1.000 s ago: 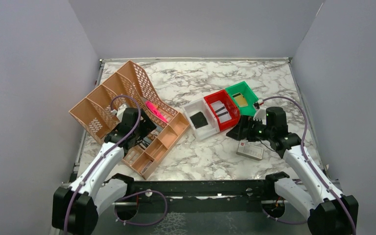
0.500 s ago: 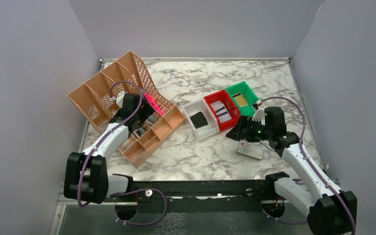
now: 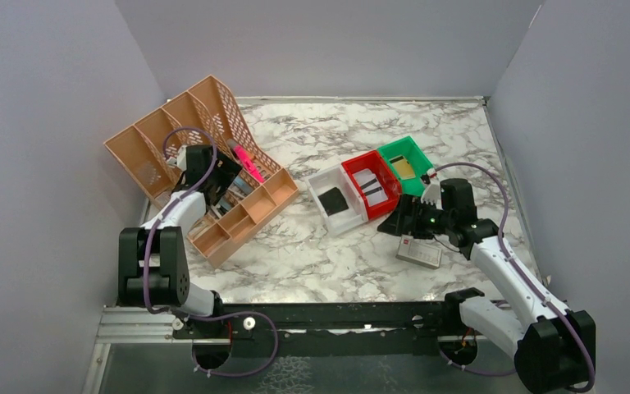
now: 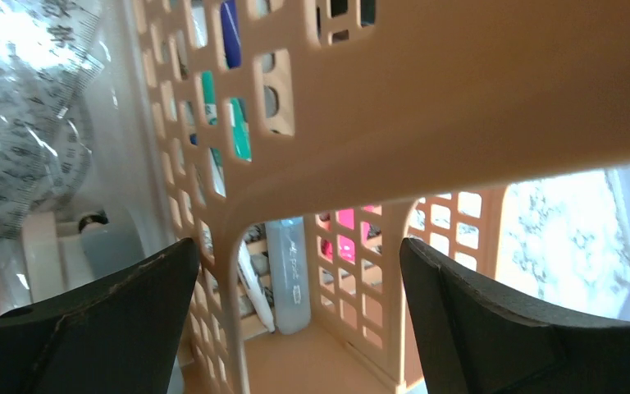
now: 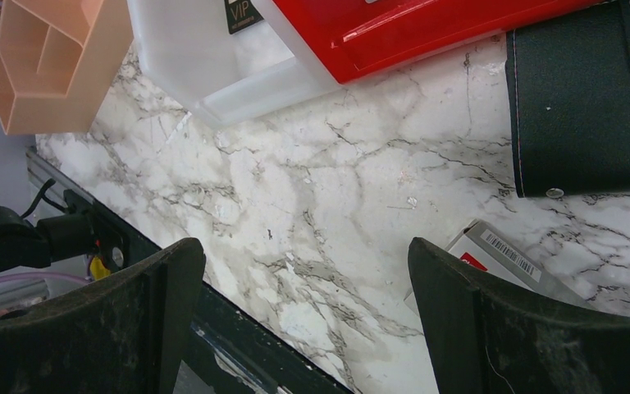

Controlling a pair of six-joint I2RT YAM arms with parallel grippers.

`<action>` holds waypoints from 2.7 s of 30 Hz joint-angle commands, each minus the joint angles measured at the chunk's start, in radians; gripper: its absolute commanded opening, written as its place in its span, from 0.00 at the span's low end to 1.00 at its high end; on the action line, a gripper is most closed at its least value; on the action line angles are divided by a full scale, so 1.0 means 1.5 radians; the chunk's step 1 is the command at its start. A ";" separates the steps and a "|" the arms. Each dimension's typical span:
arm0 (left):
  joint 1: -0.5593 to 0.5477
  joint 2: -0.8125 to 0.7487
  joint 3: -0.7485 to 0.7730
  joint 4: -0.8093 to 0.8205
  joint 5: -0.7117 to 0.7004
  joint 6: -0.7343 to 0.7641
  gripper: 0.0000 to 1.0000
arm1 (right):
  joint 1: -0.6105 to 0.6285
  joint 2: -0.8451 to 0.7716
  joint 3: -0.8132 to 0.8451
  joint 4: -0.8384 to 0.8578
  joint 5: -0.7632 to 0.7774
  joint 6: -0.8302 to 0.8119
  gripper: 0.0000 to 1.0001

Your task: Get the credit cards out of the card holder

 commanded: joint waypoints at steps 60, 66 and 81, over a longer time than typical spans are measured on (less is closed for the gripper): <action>-0.278 0.279 0.488 -0.118 0.075 0.295 0.96 | -0.005 0.056 -0.014 0.035 -0.048 0.001 1.00; -0.300 0.019 0.266 -0.130 0.021 0.249 0.97 | -0.005 0.061 -0.018 0.042 -0.055 0.005 1.00; -0.301 -0.370 -0.121 -0.253 -0.158 0.017 0.97 | -0.005 0.083 -0.019 0.068 -0.069 0.015 1.00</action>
